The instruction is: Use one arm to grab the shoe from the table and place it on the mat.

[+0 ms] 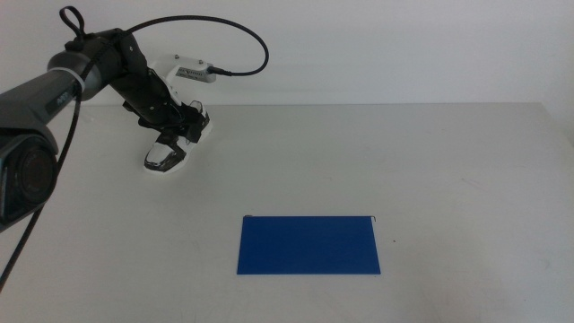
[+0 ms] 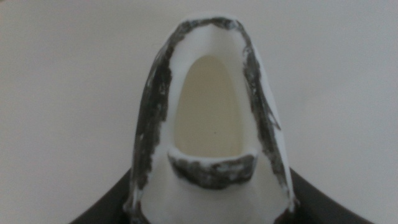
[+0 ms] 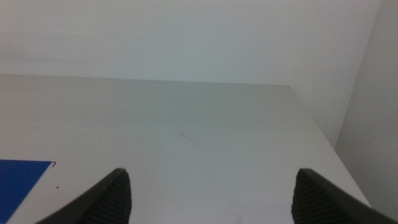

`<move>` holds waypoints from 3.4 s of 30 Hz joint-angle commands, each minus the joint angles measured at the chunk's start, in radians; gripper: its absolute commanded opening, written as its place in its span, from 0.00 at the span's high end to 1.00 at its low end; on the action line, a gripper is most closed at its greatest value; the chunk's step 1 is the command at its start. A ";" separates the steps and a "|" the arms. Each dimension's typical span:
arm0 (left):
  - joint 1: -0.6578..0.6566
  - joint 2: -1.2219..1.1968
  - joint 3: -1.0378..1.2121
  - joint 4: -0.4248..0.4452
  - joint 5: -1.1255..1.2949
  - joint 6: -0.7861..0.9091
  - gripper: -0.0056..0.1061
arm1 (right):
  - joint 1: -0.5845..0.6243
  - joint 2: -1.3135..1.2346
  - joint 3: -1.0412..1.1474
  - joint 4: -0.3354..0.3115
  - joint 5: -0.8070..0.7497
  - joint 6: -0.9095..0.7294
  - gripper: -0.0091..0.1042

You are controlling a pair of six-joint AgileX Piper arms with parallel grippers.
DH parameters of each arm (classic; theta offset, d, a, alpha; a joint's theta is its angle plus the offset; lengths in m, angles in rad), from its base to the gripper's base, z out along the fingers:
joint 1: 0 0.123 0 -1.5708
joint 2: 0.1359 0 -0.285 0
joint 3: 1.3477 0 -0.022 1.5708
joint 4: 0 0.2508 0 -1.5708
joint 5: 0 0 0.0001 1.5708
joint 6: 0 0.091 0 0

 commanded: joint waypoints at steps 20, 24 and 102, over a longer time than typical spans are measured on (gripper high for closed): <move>-0.061 -0.398 0.253 -0.032 0.027 -0.052 0.71 | -0.005 -0.020 -0.010 -0.008 -0.079 -0.013 0.33; -0.097 -0.539 0.467 -0.030 -0.096 -0.060 0.71 | -0.005 -0.020 -0.010 -0.008 -0.079 -0.013 0.33; -0.607 -0.680 0.825 -0.144 -0.244 0.806 0.96 | -0.005 -0.020 -0.010 -0.008 -0.079 -0.013 0.33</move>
